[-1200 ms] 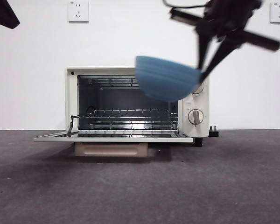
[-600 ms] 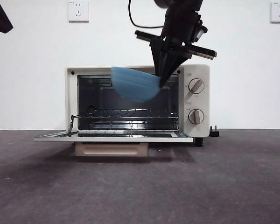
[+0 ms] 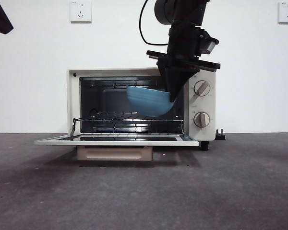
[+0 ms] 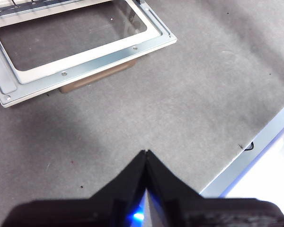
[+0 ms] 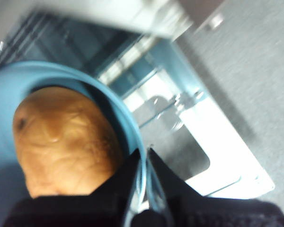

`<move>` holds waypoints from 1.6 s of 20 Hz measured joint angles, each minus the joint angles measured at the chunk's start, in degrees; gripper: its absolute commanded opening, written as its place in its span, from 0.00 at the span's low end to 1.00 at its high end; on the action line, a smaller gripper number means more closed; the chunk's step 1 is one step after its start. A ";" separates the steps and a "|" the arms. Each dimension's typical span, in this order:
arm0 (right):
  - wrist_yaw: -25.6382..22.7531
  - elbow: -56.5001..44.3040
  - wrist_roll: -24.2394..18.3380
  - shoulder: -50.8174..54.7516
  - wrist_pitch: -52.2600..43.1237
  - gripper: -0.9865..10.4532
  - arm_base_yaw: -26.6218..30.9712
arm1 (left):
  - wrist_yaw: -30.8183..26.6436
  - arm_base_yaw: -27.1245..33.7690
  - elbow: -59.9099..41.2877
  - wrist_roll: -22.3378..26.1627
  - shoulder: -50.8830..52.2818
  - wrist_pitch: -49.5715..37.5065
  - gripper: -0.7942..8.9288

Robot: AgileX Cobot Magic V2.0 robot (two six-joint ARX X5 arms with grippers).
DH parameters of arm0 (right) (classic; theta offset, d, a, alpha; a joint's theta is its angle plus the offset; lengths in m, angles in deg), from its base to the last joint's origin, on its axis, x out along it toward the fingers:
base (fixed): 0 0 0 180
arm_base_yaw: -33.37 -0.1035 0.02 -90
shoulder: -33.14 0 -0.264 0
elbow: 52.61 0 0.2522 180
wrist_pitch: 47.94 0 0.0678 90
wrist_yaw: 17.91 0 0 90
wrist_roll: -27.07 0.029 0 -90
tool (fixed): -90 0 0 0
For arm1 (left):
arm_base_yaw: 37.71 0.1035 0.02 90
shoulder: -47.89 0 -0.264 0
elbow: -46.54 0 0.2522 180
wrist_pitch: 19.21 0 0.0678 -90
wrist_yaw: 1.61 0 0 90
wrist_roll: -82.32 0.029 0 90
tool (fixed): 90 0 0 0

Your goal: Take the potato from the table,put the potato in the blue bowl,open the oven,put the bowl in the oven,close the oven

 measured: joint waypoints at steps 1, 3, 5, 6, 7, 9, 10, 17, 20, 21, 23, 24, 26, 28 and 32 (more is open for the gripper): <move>-0.96 0.00 0.74 0.00 -0.07 0.08 0.00 | 0.02 0.00 0.00 0.00 0.00 0.00 0.08; -1.16 0.00 1.86 0.00 -0.92 0.08 0.15 | 0.00 0.00 0.00 -0.02 0.00 0.00 0.08; -1.11 0.00 2.89 0.00 -2.10 0.08 0.70 | 0.02 0.00 0.00 -0.04 0.00 0.00 0.08; -1.14 0.00 3.10 0.00 -2.58 0.08 0.76 | 0.02 0.00 0.00 -0.04 0.00 0.00 0.08; -1.49 0.00 3.21 0.00 -2.82 0.08 0.79 | 0.00 0.00 0.00 -0.07 0.00 0.00 0.08; -2.16 0.00 3.32 0.00 -2.82 0.09 0.94 | 0.00 0.00 0.00 -0.07 0.00 0.00 0.08; -2.60 0.00 3.34 0.00 -2.82 0.09 1.01 | 0.02 0.00 0.00 -0.07 0.00 0.00 0.08; -3.13 0.07 3.32 0.00 -6.95 0.17 1.01 | 0.02 0.00 0.00 -0.07 0.00 0.00 0.08; -3.17 0.07 3.32 0.00 -6.62 0.17 1.01 | 0.02 0.00 0.00 -0.07 0.00 0.04 0.08; -3.17 0.07 3.32 0.00 -6.47 0.17 1.01 | 0.02 0.00 0.00 -0.07 0.00 0.07 0.08; -2.86 0.07 3.32 0.00 -6.19 0.17 0.96 | 0.00 0.00 0.00 -0.07 0.00 0.13 0.08; -1.90 0.07 3.30 0.00 -6.16 0.17 0.96 | 0.02 0.00 0.00 -0.07 0.00 0.13 0.08; -0.63 0.07 3.15 0.00 -5.90 0.17 0.94 | 0.02 0.00 0.00 -0.07 0.00 0.13 0.08; -0.44 0.07 2.58 0.00 -5.77 0.17 0.87 | 0.02 0.00 0.00 -0.07 0.00 0.15 0.08; -0.46 0.07 1.70 0.00 -4.13 0.17 0.74 | 0.02 0.00 0.00 -0.07 0.00 0.50 0.08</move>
